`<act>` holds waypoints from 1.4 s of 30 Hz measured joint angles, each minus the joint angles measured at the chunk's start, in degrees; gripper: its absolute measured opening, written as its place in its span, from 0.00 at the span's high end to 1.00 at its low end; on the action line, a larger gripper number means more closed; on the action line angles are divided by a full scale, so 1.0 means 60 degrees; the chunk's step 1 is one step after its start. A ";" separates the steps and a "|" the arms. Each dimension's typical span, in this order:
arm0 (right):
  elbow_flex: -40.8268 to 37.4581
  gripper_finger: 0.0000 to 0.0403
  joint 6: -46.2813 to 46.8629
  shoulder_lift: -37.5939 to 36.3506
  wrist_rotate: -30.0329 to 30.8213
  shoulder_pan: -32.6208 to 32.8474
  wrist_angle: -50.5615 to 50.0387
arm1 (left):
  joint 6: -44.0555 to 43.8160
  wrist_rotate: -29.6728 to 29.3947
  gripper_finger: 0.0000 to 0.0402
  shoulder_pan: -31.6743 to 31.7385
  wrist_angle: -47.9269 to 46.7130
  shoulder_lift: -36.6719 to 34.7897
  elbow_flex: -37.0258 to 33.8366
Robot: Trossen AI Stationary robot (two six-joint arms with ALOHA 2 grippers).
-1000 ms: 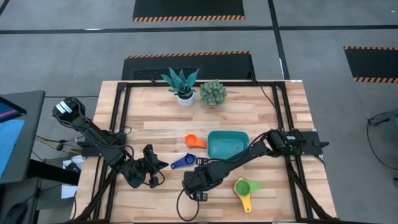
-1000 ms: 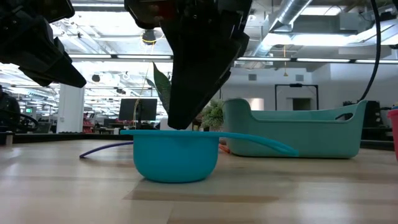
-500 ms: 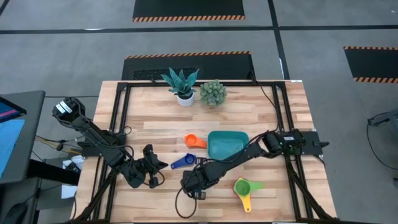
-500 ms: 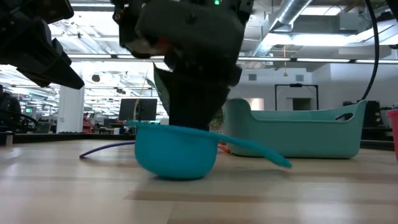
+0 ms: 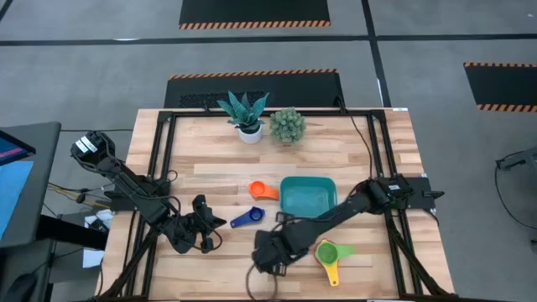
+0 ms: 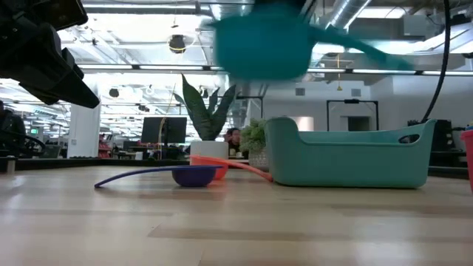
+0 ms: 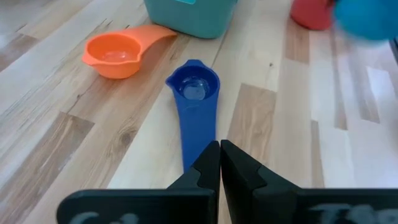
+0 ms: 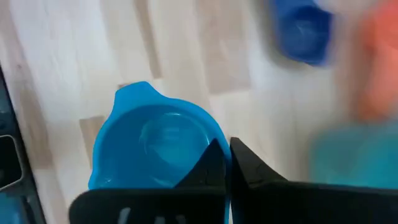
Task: Nest measuring cups in basket
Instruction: Stack the light blue measuring cup on top of the green measuring cup
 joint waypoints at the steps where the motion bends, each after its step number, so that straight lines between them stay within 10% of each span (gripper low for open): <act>1: 0.0254 0.99 0.0423 -0.0091 0.0116 0.0135 -0.0545 | -0.0027 0.0000 1.00 0.0000 -0.0022 0.0000 -0.0032; 19: -0.0258 0.99 0.5704 -0.1250 0.1615 0.3436 -0.2791 | -0.0768 0.0073 1.00 0.0000 0.0302 0.0000 -0.0431; 30: -0.2568 0.99 0.4960 -0.1679 0.1206 0.3317 -0.2763 | -0.0677 0.0073 1.00 0.0004 0.0481 0.0000 -0.0431; 42: -0.6812 0.99 0.4612 -0.5676 0.1673 0.3515 -0.1354 | -0.0326 0.0066 1.00 0.0004 0.0481 0.0000 -0.0430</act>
